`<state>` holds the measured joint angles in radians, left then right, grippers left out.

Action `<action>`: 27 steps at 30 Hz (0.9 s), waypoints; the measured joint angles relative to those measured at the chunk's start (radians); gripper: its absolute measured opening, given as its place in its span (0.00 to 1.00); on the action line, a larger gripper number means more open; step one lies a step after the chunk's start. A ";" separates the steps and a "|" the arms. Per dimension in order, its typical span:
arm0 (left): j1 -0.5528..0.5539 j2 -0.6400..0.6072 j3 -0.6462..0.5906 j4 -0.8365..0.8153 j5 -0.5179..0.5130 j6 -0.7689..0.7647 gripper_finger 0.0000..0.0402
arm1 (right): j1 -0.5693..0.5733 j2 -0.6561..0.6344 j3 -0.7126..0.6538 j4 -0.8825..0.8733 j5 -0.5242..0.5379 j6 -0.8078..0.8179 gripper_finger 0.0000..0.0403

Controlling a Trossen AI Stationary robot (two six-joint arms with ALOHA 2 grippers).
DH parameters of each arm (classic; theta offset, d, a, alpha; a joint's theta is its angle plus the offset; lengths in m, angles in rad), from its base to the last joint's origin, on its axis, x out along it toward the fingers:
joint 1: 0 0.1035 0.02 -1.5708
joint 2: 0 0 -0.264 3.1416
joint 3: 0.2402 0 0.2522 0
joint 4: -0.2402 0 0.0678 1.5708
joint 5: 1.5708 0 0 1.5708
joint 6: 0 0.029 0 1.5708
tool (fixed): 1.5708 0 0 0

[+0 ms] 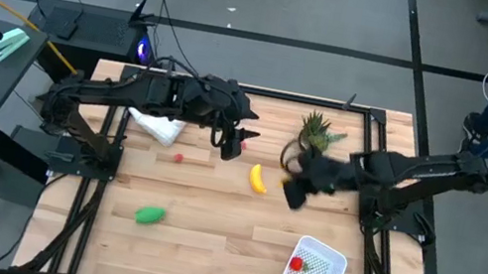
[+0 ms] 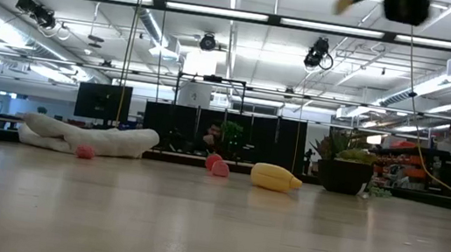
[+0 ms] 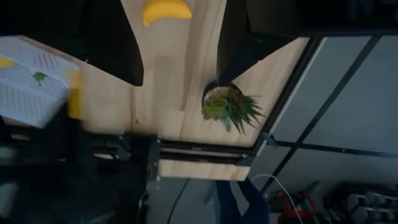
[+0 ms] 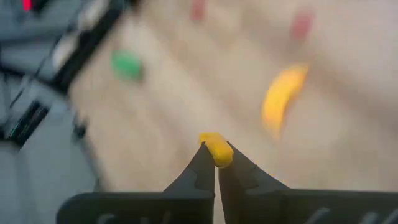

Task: Pick and placing Produce into tupperware
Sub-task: Put the yellow chili pepper into the white bin

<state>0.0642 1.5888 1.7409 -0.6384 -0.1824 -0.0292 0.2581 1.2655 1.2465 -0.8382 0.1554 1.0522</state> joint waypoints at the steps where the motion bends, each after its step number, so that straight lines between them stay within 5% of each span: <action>1: 0.005 -0.001 0.000 0.003 -0.001 0.000 0.53 | 0.030 0.000 0.000 -0.018 -0.039 0.056 0.01; 14: 0.052 -0.001 0.000 0.000 -0.001 -0.001 0.49 | 0.377 0.132 0.000 -0.256 -0.245 0.642 0.01; 27: 0.052 0.000 0.000 0.000 0.000 -0.003 0.48 | 0.424 0.373 0.000 -0.197 -0.358 0.702 0.03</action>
<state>0.1161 1.5887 1.7409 -0.6384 -0.1829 -0.0326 0.6816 1.6388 1.2465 -1.0353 -0.2026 1.7538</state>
